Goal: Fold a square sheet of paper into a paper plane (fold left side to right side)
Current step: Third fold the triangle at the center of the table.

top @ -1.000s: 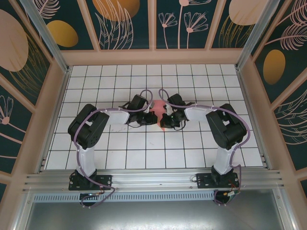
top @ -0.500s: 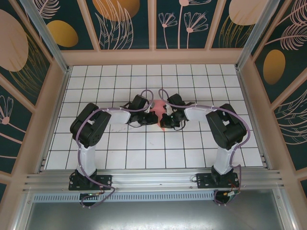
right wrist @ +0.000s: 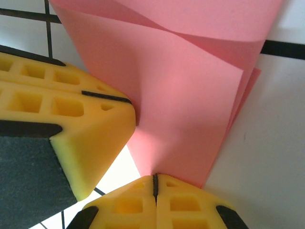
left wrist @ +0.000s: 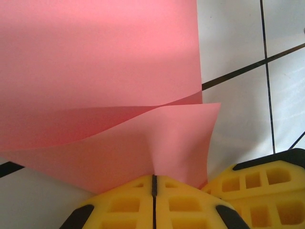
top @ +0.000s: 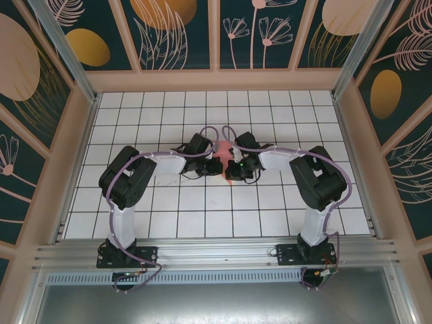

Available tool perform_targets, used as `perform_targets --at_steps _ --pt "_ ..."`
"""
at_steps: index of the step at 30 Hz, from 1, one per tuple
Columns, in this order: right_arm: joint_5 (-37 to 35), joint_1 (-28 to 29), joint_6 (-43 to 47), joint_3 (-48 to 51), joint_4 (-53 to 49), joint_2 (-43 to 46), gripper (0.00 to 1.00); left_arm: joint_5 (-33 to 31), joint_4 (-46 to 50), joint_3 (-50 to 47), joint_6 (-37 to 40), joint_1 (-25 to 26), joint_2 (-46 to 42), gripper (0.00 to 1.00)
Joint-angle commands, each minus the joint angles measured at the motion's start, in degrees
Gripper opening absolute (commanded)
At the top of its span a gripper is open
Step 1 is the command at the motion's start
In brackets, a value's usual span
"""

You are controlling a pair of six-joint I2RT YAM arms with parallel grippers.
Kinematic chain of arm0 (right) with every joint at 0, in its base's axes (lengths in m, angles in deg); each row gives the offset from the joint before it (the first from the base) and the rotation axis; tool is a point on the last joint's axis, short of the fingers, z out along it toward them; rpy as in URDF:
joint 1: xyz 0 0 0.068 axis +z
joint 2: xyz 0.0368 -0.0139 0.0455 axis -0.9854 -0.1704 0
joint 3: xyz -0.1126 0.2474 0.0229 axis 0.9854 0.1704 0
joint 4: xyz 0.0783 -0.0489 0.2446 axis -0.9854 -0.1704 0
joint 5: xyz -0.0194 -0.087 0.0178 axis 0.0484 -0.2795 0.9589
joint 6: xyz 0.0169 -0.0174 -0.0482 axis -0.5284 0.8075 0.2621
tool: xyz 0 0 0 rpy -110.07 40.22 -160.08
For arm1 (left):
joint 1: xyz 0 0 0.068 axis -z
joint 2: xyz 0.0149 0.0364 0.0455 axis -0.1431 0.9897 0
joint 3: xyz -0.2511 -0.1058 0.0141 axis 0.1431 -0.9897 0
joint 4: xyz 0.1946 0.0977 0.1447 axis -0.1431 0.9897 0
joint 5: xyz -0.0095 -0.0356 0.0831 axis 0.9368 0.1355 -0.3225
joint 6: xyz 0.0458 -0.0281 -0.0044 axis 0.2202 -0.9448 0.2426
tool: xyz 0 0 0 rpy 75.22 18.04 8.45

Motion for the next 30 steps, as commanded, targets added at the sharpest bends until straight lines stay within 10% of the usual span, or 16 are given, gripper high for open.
perform_targets --at_steps 1,17,30 --pt "-7.6 -0.3 1.2 2.1 -8.8 -3.1 0.00 -9.2 4.3 0.5 2.0 -2.9 0.2 0.10" --pt "-6.7 -0.3 1.5 3.0 -8.3 -2.3 0.00 -9.5 4.9 3.5 4.3 -9.6 0.5 0.10" --pt "-5.6 -0.2 0.7 2.9 -6.8 -2.2 0.00 -0.4 1.5 2.5 3.6 -2.8 -4.9 0.11"
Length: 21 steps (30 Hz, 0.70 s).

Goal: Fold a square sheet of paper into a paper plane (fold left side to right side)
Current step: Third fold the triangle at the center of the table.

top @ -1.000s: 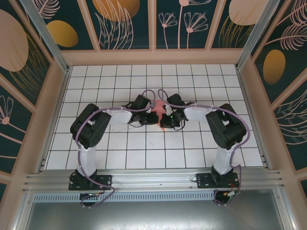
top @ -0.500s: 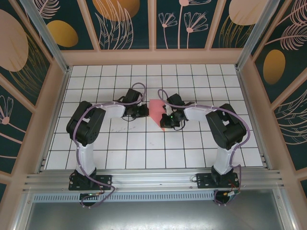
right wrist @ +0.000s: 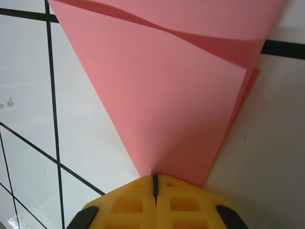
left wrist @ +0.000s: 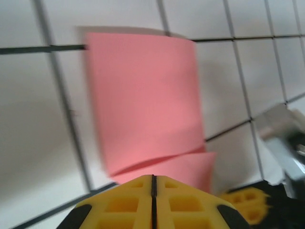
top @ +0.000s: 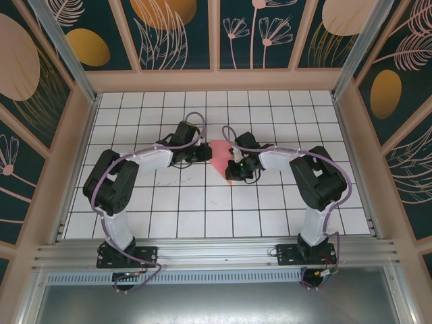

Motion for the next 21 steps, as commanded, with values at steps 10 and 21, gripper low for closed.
perform_targets --at_steps 10,21 --pt "-5.2 -0.1 1.0 2.2 -7.2 -1.6 0.00 2.4 1.4 6.7 0.3 3.3 10.1 0.12" --pt "-3.6 0.5 1.7 3.7 -8.4 2.0 0.00 -3.4 4.7 5.0 0.4 3.3 12.5 0.11"
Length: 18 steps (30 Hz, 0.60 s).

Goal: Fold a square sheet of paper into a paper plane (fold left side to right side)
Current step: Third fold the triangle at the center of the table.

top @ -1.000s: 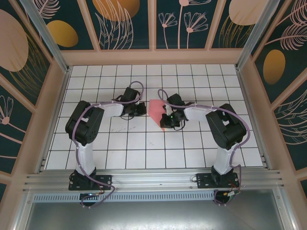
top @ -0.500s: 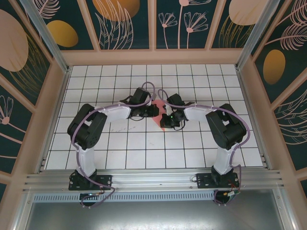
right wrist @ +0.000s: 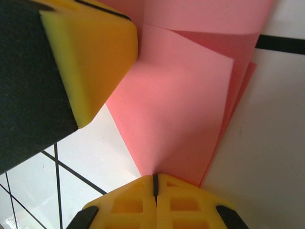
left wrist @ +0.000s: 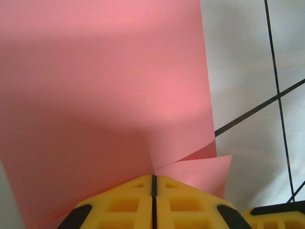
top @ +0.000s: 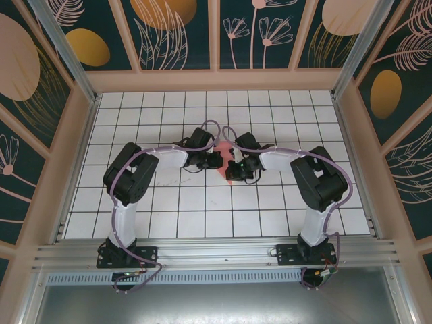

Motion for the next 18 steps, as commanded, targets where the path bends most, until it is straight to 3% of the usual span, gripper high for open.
perform_targets --at_steps 1,14,18 --pt "-3.2 0.5 1.5 3.0 -8.6 1.4 0.00 -4.2 3.7 -0.5 0.4 -0.2 2.0 0.11" --pt "-2.8 1.3 2.7 6.7 -10.6 4.9 0.00 -3.5 3.2 -0.1 -0.3 -0.4 1.4 0.10" --pt "-3.3 0.5 3.2 5.9 -9.2 7.6 0.00 0.1 2.2 1.0 -0.8 -0.4 -0.7 0.19"
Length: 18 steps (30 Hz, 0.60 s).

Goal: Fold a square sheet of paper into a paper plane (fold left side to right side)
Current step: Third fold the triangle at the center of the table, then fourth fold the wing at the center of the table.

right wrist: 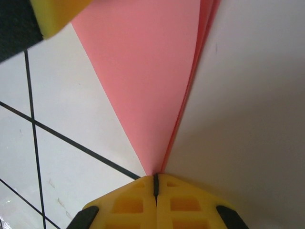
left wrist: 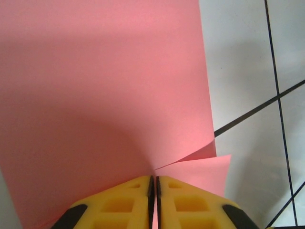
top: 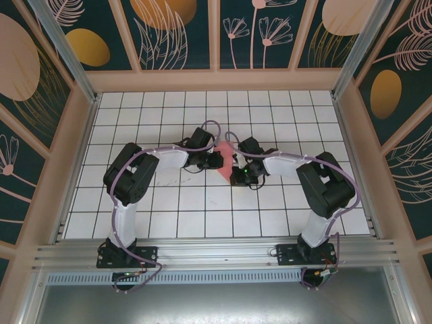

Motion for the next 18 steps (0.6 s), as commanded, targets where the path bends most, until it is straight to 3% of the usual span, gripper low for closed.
perform_targets --at_steps 1,3,9,15,18 --pt "-1.3 -0.8 1.5 1.3 -5.3 4.0 0.00 0.6 2.1 1.3 -0.2 -0.5 -1.7 0.19" --pt "0.3 -1.7 1.8 1.6 -2.5 7.1 0.00 1.9 2.0 2.4 -0.3 -0.7 -3.9 0.23" --pt "2.4 -8.3 4.3 3.1 8.9 12.5 0.34 1.4 1.1 0.5 -2.1 -3.9 -13.0 0.39" --pt "8.5 -8.8 7.4 0.5 17.3 7.4 0.56 0.4 -3.4 -9.5 -6.2 -7.2 -18.5 0.53" --pt "7.7 -8.0 8.8 -1.7 16.8 3.6 0.60 0.6 -4.7 -11.8 -7.4 -7.3 -18.5 0.54"
